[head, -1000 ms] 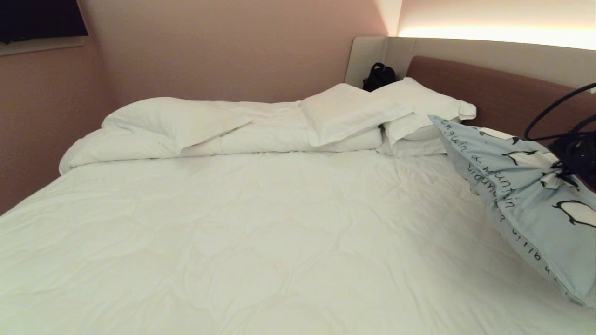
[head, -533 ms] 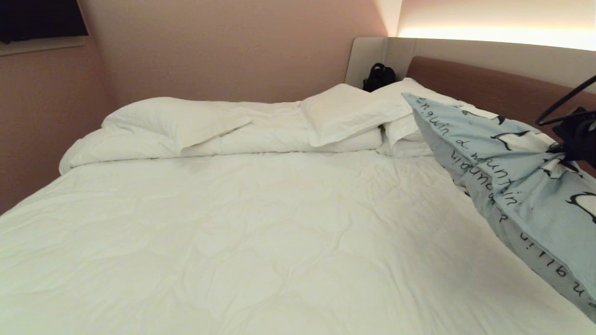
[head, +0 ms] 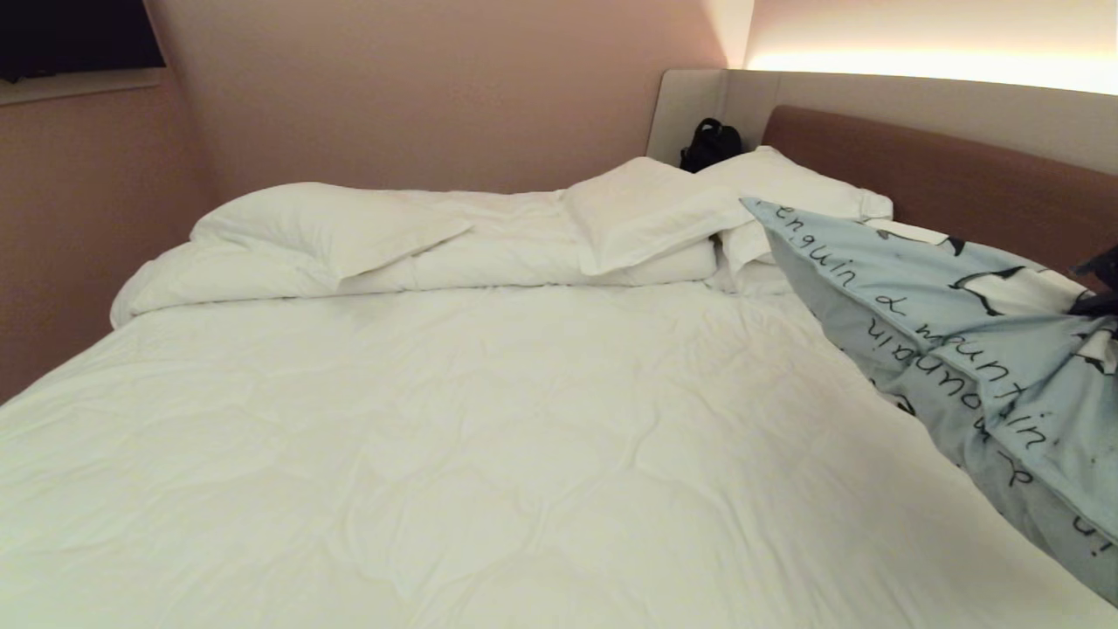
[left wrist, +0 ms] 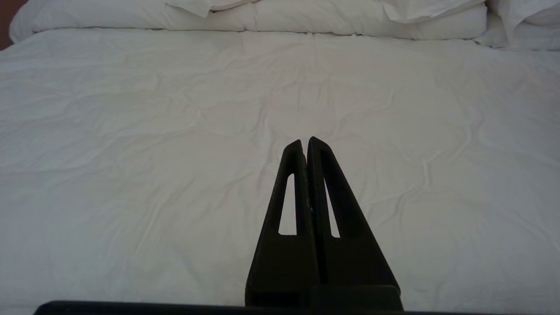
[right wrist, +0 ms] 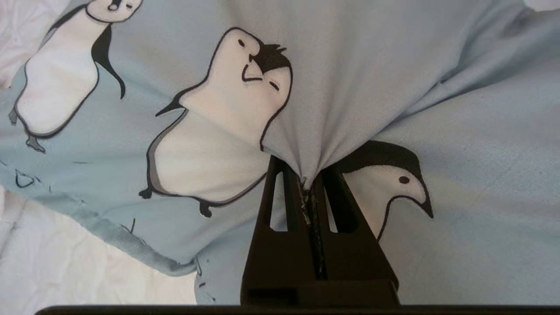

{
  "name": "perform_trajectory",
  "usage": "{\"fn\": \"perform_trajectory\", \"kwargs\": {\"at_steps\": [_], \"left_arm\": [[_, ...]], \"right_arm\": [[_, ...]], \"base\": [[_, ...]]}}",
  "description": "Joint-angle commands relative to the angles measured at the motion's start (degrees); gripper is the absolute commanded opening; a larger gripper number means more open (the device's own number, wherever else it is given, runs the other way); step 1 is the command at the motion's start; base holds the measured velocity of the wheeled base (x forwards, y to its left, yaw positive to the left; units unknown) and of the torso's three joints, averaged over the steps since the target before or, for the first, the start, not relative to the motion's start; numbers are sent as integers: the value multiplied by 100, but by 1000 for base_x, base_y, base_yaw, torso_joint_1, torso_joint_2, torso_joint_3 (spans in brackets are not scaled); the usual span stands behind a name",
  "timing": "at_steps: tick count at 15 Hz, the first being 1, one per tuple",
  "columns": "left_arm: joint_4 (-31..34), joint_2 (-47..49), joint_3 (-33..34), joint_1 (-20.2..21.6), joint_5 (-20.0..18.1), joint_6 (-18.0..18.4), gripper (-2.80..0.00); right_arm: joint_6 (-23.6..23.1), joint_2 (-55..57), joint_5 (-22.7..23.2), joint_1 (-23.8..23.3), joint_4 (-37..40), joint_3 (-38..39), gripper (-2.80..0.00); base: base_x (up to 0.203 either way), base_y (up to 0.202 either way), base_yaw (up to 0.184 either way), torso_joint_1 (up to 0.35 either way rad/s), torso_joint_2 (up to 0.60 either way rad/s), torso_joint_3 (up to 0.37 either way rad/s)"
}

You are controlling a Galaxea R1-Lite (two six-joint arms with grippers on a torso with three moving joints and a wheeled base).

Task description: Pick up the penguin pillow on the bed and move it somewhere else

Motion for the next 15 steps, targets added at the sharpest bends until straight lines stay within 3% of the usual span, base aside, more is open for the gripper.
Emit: {"fn": "perform_trajectory", "kwargs": {"at_steps": [1,15], "left_arm": [[-3,-2,0,1,10,-7,-280],[-1,-2,0,1,4,-7,-280]], "right_arm": [[-123,-236,-7,-2,15,168,-280],[-325,-382,-7,-2,-7,227,-280]], "base": [[0,0,0,0,0,0],[0,0,0,0,0,0]]}}
